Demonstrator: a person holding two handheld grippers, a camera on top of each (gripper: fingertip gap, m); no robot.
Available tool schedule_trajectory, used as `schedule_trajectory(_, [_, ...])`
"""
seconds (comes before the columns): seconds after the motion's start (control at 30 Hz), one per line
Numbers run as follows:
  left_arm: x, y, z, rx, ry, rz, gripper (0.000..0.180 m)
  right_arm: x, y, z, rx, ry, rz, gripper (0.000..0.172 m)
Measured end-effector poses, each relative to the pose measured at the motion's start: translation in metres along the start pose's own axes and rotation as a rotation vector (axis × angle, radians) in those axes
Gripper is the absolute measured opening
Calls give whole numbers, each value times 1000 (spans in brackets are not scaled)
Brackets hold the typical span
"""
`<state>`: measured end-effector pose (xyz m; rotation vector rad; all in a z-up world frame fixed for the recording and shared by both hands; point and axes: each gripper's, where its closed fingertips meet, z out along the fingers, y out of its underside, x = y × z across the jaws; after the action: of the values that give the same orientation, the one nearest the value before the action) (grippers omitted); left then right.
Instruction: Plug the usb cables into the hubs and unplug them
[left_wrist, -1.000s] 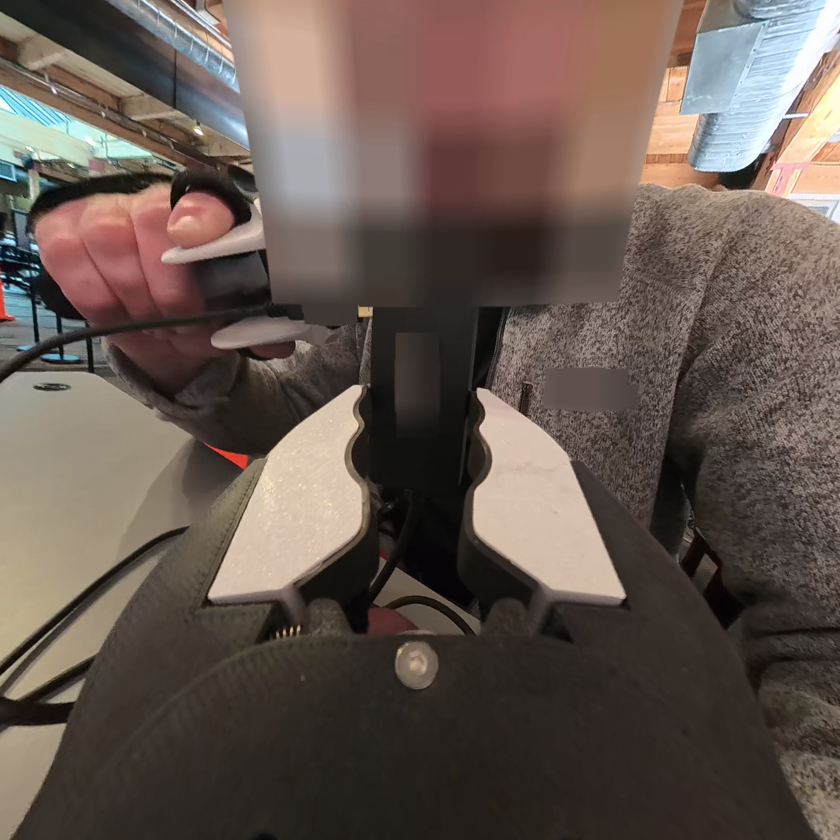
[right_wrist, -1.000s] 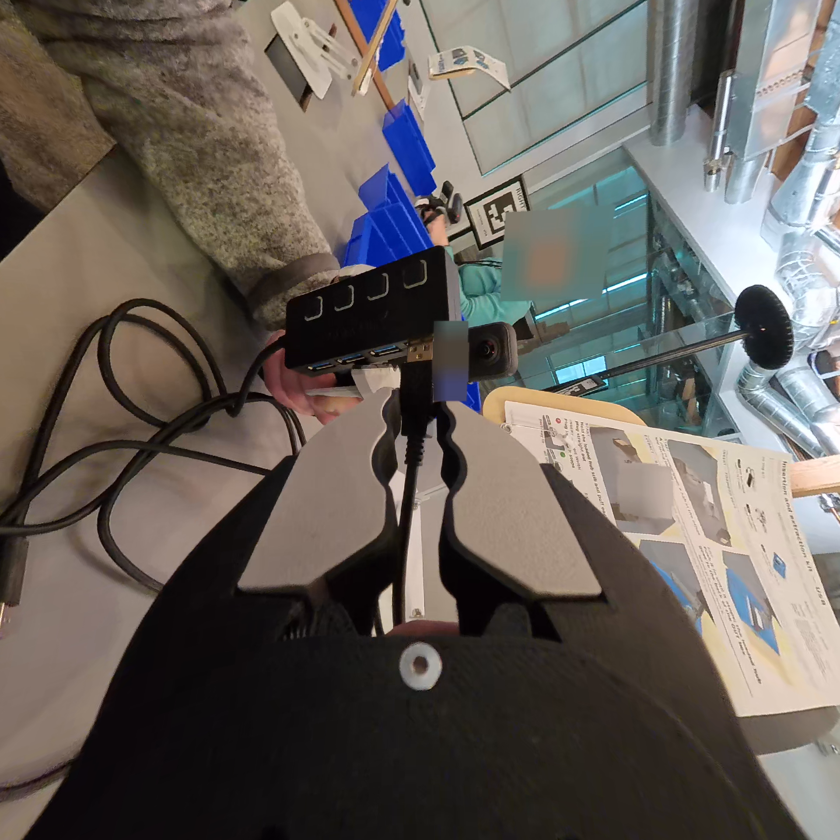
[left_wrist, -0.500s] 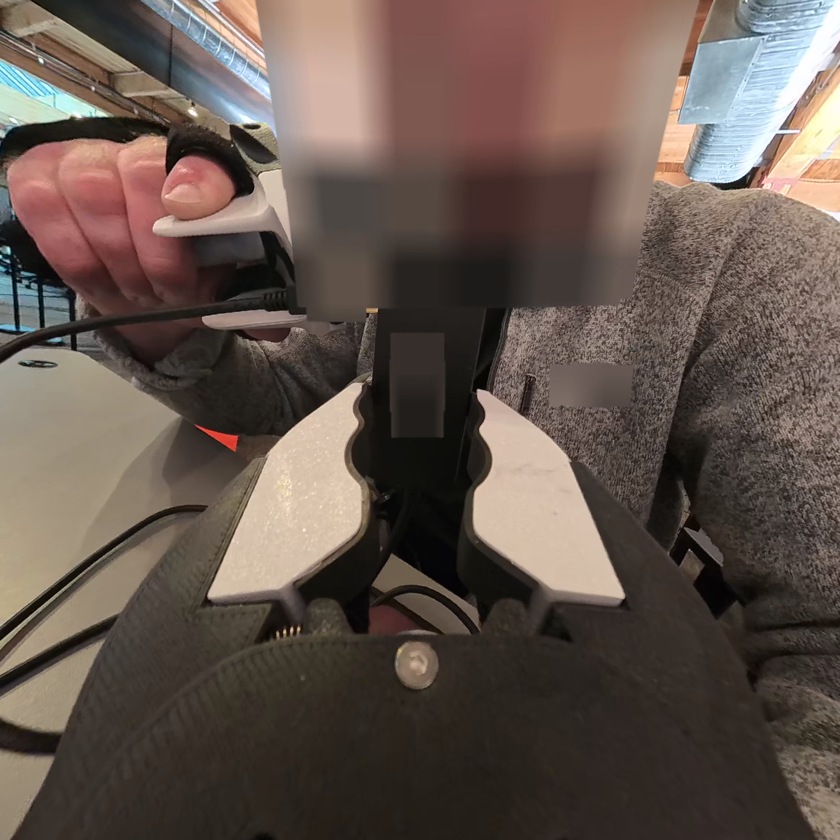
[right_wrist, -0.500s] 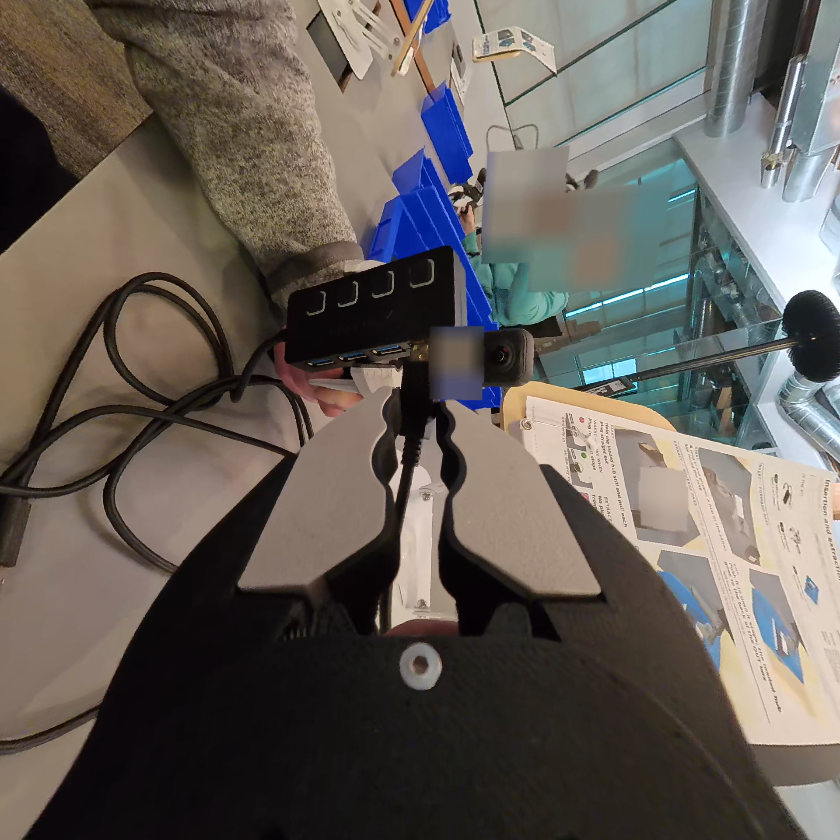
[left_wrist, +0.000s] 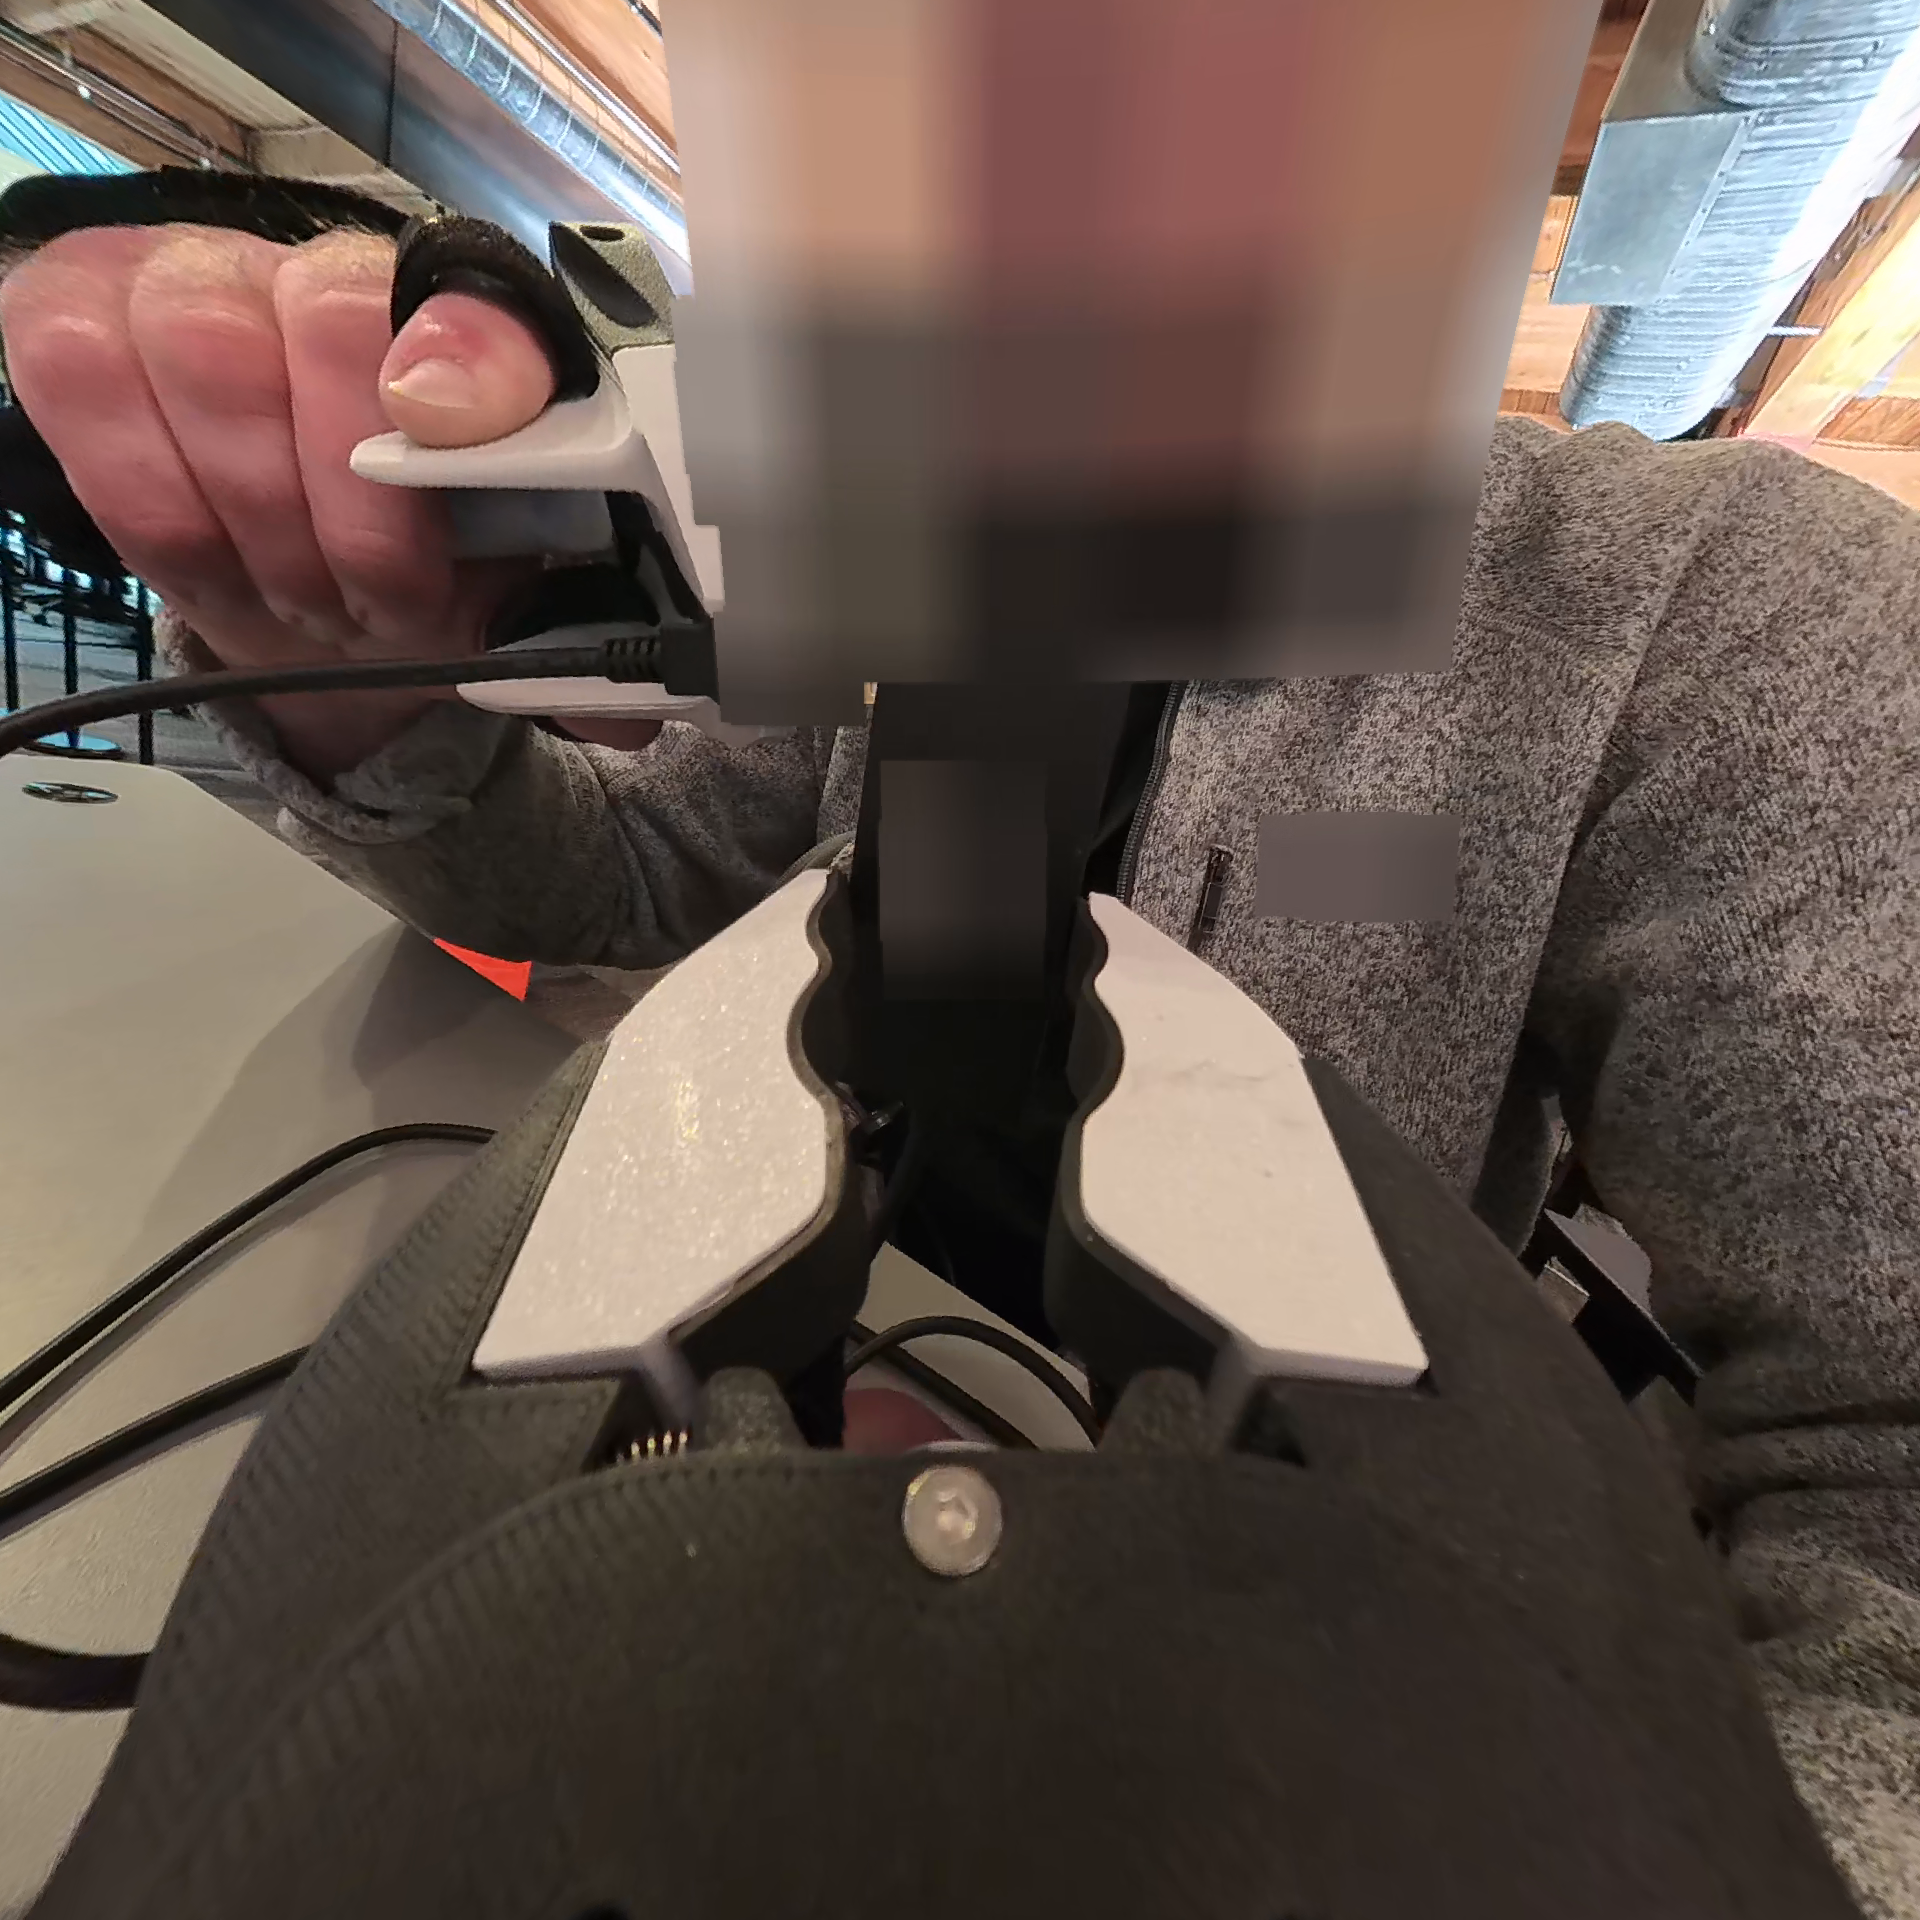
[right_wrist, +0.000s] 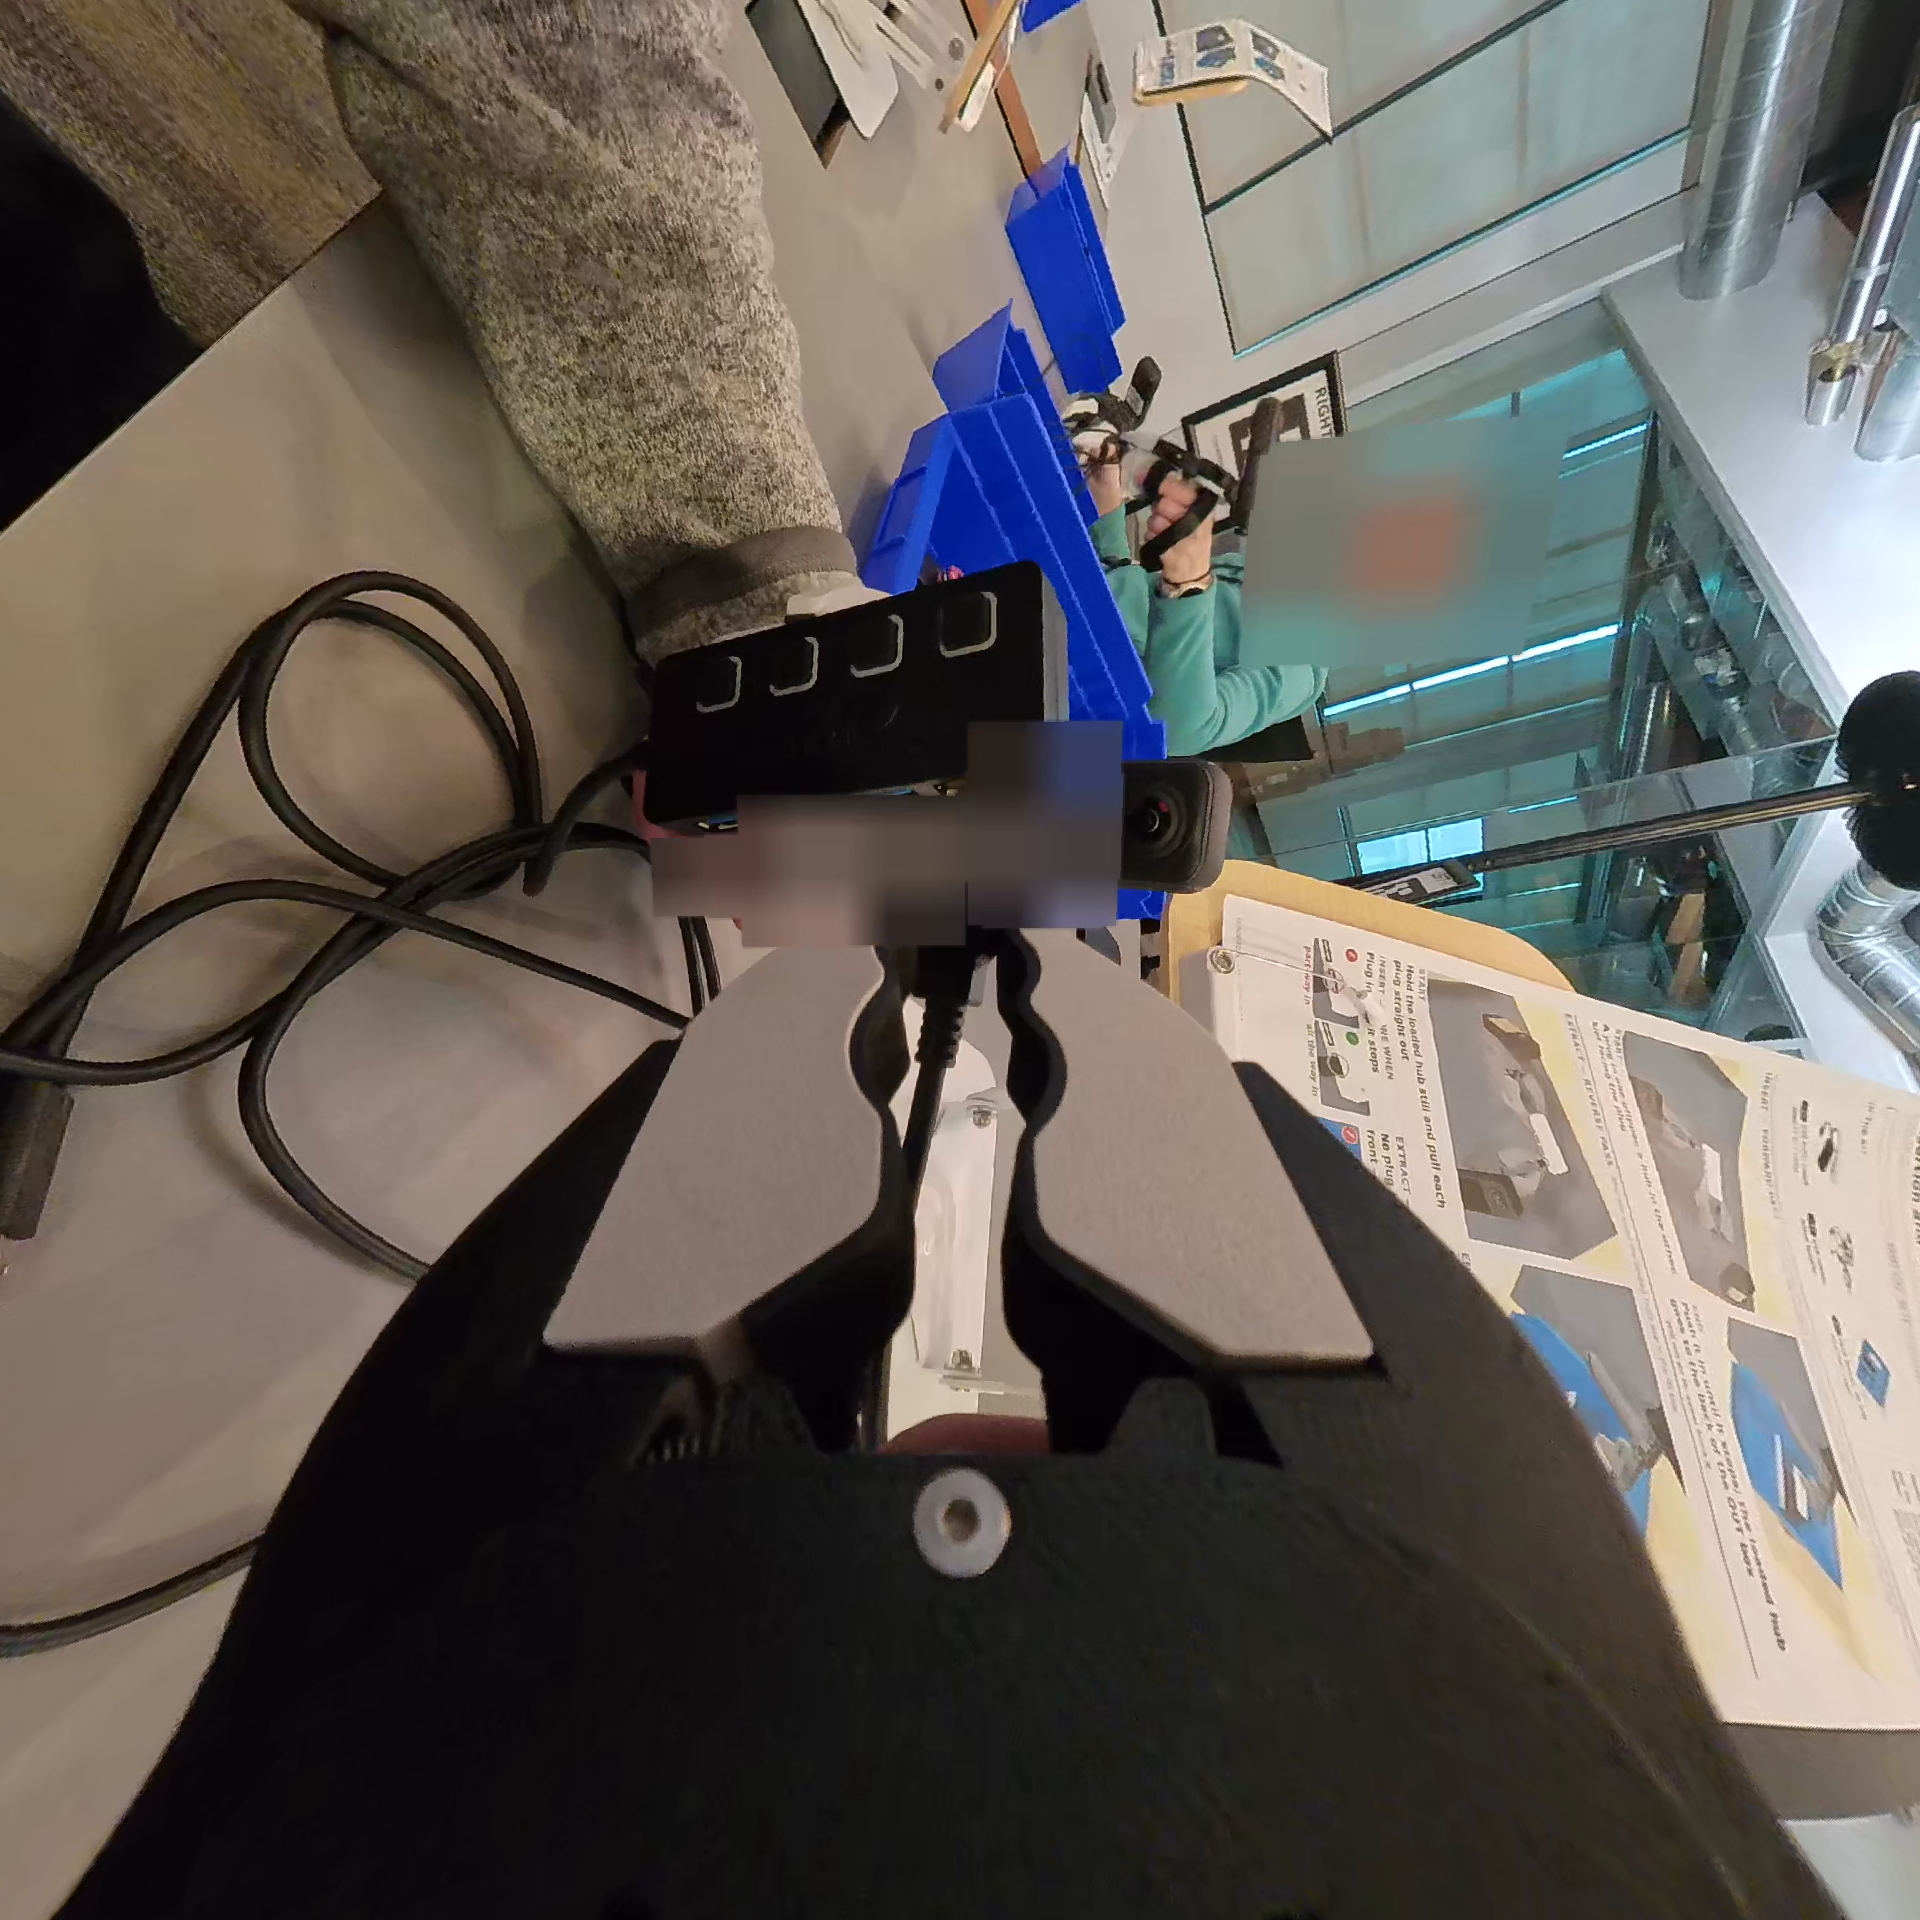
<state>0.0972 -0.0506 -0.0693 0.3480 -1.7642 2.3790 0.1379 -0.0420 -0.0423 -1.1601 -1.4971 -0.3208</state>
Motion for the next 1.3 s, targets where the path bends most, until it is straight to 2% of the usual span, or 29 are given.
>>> schedule_trajectory(0.63, [-6, 6, -1, -23, -19, -10, 40, -2, 3, 2, -78, -68, -91, 16])
schedule_trajectory(0.83, [-11, 4, -1, -28, -49, -9, 40, -3, 11, -1, -36, -35, 14, 16])
schedule_trajectory(0.97, [-21, -3, -6, -23, -166, 42, 41, 0, 25, -4, -11, 25, 129, 16])
schedule_trajectory(1.13, [-38, -20, -20, 13, -359, 93, 59, 4, 38, -6, -36, 95, 207, 16])
schedule_trajectory(1.3, [-50, -33, -36, 19, -551, 182, 60, 6, 58, -9, -90, 151, 291, 16])
